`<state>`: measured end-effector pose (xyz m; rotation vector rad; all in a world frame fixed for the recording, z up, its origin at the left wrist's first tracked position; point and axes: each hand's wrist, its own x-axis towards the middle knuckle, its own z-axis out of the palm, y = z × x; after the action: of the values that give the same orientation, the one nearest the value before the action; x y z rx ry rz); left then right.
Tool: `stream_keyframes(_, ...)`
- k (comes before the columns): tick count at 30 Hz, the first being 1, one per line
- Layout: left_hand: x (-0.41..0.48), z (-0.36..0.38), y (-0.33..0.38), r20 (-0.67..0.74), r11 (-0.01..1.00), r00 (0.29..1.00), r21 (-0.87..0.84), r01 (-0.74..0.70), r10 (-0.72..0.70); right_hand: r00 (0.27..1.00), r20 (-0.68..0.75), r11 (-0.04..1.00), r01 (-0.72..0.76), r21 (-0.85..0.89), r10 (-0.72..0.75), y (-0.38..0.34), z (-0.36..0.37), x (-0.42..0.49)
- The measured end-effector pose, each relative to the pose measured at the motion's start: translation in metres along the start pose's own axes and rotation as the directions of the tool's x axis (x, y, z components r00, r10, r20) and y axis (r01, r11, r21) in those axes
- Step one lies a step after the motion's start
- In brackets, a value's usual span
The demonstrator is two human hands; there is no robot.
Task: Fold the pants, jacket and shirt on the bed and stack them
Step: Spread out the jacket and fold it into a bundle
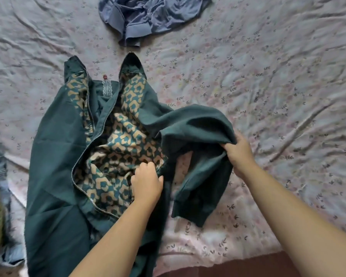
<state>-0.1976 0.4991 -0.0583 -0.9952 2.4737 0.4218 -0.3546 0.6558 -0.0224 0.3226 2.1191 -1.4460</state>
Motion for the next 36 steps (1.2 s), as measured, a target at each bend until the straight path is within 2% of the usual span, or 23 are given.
stream_keyframes(2, 0.002, 0.002, 0.010, 0.008, 0.999, 1.000, -0.028, -0.026, 0.026, 0.998, -0.056, 0.998, 0.038, 0.056, -0.034, -0.028, -0.016, 0.016)
stream_keyframes(5, -0.002, -0.007, 0.037, -0.001, 0.927, 0.989, -0.348, -0.140, 0.149, 0.985, -0.162, 0.964, 0.094, 0.248, -0.054, -0.071, -0.031, 0.039)
stream_keyframes(7, -0.007, -0.019, 0.063, -0.045, 0.812, 0.984, -0.558, -0.169, 0.174, 0.986, -0.128, 0.912, 0.148, 0.382, -0.106, -0.091, -0.036, 0.051)
stream_keyframes(8, -0.009, -0.022, 0.074, -0.039, 0.763, 0.984, -0.626, -0.161, 0.176, 0.984, -0.088, 0.924, 0.178, 0.339, -0.157, -0.096, -0.038, 0.054)
stream_keyframes(10, -0.013, -0.020, 0.087, 0.051, 0.711, 0.978, -0.694, -0.110, 0.202, 0.973, -0.015, 0.972, 0.229, 0.049, -0.228, -0.089, -0.039, 0.055)
stream_keyframes(11, -0.016, -0.014, 0.088, 0.107, 0.703, 0.971, -0.707, -0.077, 0.214, 0.967, 0.010, 0.962, 0.253, -0.100, -0.253, -0.081, -0.038, 0.051)
stream_keyframes(13, -0.022, -0.004, 0.080, 0.165, 0.703, 0.967, -0.711, -0.019, 0.192, 0.951, 0.086, 0.920, 0.308, -0.244, -0.296, -0.058, -0.029, 0.033)
stream_keyframes(15, -0.026, 0.000, 0.063, 0.106, 0.711, 0.988, -0.703, -0.007, 0.114, 0.944, 0.167, 0.903, 0.324, -0.284, -0.286, -0.032, -0.013, 0.008)
stream_keyframes(17, -0.031, -0.001, 0.036, -0.015, 0.694, 1.000, -0.719, -0.026, 0.021, 0.932, 0.245, 0.903, 0.330, -0.275, -0.266, -0.005, 0.007, -0.017)
stream_keyframes(21, -0.040, -0.007, -0.039, -0.196, 0.721, 0.962, -0.693, 0.000, -0.188, 0.914, 0.339, 0.920, 0.312, -0.236, -0.223, 0.029, 0.058, -0.064)
stream_keyframes(24, -0.048, -0.003, -0.105, -0.243, 0.761, 0.905, -0.637, 0.124, -0.350, 0.898, 0.411, 0.932, 0.271, -0.239, -0.156, 0.039, 0.100, -0.091)
stream_keyframes(27, -0.058, 0.006, -0.162, -0.174, 0.768, 0.879, -0.580, 0.273, -0.445, 0.868, 0.493, 0.896, 0.268, -0.353, -0.065, 0.050, 0.140, -0.112)
stream_keyframes(30, -0.071, 0.018, -0.195, -0.105, 0.796, 0.926, -0.552, 0.249, -0.363, 0.856, 0.517, 0.700, 0.363, -0.615, 0.010, 0.071, 0.169, -0.124)
stream_keyframes(32, -0.081, 0.023, -0.203, -0.074, 0.811, 0.963, -0.558, 0.175, -0.259, 0.883, 0.464, 0.580, 0.341, -0.739, 0.073, 0.083, 0.176, -0.131)
stream_keyframes(34, -0.089, 0.025, -0.201, -0.052, 0.798, 0.987, -0.596, 0.093, -0.153, 0.907, 0.404, 0.559, 0.276, -0.782, 0.118, 0.092, 0.172, -0.138)
stream_keyframes(36, -0.095, 0.025, -0.197, 0.018, 0.740, 0.996, -0.669, 0.076, -0.086, 0.907, 0.394, 0.529, 0.264, -0.807, 0.149, 0.099, 0.164, -0.151)
